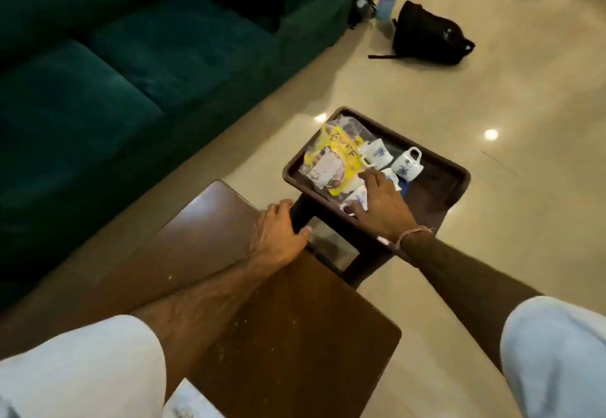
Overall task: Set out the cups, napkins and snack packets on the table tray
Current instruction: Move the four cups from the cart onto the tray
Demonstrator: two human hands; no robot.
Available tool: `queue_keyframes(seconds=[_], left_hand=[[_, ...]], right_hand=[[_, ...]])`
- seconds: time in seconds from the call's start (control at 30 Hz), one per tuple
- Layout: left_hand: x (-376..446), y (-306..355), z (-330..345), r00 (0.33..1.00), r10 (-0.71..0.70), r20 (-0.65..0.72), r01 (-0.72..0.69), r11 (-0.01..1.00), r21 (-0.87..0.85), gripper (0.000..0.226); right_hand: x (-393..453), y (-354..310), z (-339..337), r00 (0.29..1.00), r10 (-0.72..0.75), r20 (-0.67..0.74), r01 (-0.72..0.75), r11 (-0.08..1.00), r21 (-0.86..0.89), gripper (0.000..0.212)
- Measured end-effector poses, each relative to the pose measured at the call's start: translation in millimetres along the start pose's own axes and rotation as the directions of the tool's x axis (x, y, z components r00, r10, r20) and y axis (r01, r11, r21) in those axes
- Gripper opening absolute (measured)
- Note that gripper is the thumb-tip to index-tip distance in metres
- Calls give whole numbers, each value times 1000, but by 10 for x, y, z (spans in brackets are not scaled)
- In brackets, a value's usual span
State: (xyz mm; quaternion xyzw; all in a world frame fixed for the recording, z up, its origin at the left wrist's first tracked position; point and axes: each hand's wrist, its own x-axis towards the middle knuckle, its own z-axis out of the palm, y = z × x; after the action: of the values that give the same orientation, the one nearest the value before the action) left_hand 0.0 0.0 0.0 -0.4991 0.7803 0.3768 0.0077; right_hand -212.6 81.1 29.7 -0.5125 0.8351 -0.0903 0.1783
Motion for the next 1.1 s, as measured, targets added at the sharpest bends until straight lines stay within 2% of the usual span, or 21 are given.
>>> queue_keyframes(seconds=[0.07,0.2,0.3,0.43,0.5,0.6,0.77,0.93,1.1], left_hand=[[233,217,182,998,68,7,-68,997,27,65],[616,640,529,988,156,-4,-156,987,44,62],[862,824,740,985,171,-12,-169,981,95,61],[1059,958,971,995,94,35,-98,982,162,56],[1090,989,1031,997,75,13,-76,984,163,52],[1092,1026,1075,998,59,-19,-56,992,111,48],[1066,1104,1099,998,49,39,-50,999,15,48],[979,1114,1051,998,52,21,-48,984,-170,43],[825,1060,773,991,111,-77,-129,950,-286,42]], right_hand=[[147,273,-11,994,83,-73,-83,997,5,64],[446,806,-51,959,253,-125,-259,965,-39,61],[659,1106,-87,942,306,-136,-315,948,-45,66],[867,1378,-86,941,338,-31,-340,936,-89,67],[931,1435,-55,939,344,-1,-343,935,-88,66],[989,1491,-9,935,353,11,-353,935,-11,69],[996,1557,25,937,349,-31,-347,936,56,68],[890,1610,16,912,401,-85,-361,885,295,68],[658,1477,-51,876,453,-167,-258,731,632,67]])
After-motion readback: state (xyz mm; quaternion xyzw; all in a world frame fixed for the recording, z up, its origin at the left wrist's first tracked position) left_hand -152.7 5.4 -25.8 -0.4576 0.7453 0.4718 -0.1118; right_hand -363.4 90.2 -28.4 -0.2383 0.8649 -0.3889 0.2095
